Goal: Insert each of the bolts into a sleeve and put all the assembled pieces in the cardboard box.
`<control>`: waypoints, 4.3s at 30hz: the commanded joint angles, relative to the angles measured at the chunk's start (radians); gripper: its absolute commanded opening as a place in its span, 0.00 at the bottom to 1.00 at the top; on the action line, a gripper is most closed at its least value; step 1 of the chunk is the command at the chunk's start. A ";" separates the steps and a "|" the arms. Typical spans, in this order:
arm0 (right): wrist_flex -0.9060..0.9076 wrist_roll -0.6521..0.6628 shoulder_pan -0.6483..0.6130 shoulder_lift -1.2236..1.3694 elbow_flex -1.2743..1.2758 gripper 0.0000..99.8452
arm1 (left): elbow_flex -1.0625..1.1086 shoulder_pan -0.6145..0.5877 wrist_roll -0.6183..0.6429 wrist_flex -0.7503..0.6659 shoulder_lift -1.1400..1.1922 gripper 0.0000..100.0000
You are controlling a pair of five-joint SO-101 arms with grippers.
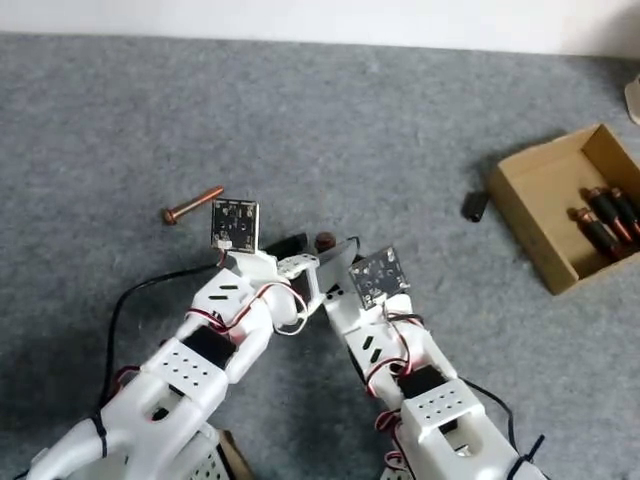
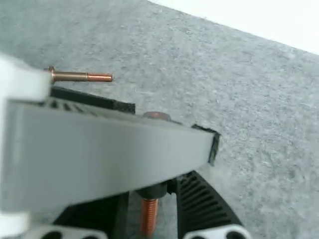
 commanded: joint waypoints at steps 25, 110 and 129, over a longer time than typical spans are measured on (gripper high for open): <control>0.328 0.005 0.229 -0.013 -0.056 0.01 | 0.143 -0.111 0.003 0.130 -0.390 0.27; 0.680 0.856 1.050 0.908 -1.357 0.01 | 0.249 -0.122 -0.267 -0.026 -0.387 0.11; 0.576 0.945 1.067 1.089 -1.348 0.01 | 0.249 -0.122 -0.267 -0.026 -0.387 0.11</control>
